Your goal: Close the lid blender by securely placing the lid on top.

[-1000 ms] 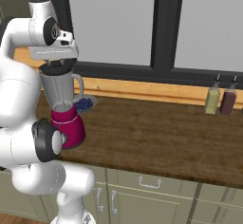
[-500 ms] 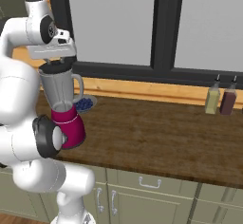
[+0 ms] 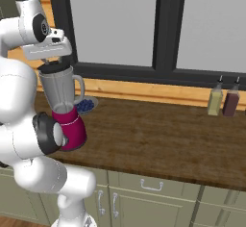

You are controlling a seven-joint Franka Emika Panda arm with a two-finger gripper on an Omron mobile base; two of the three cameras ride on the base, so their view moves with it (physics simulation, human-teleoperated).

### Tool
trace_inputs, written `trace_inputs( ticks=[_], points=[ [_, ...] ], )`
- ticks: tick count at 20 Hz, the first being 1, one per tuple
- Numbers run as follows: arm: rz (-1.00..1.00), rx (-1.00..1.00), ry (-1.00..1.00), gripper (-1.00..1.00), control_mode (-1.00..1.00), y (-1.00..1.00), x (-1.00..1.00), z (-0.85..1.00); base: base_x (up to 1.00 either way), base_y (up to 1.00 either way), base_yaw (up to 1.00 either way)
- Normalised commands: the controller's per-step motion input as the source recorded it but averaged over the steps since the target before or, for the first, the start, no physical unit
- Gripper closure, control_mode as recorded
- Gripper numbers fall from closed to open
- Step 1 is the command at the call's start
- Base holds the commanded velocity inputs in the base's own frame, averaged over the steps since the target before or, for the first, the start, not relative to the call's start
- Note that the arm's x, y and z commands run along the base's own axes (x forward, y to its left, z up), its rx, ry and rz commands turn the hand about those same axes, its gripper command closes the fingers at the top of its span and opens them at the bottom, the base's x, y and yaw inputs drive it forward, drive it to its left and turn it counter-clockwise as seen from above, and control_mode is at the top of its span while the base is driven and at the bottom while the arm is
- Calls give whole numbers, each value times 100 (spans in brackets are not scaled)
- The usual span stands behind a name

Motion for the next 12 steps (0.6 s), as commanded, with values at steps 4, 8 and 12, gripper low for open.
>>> trace_inputs(
  ticks=[4, 8, 12],
  points=[
    [0, 0, 0, 100, -100, 7, 0, 0, 0, 0, 0],
    [0, 0, -1, 100, -100, 0, 0, 0, 0, 0, 0],
    [0, 0, -4, 100, -100, 0, 3, 0, 0, 0, 0]
  ],
)
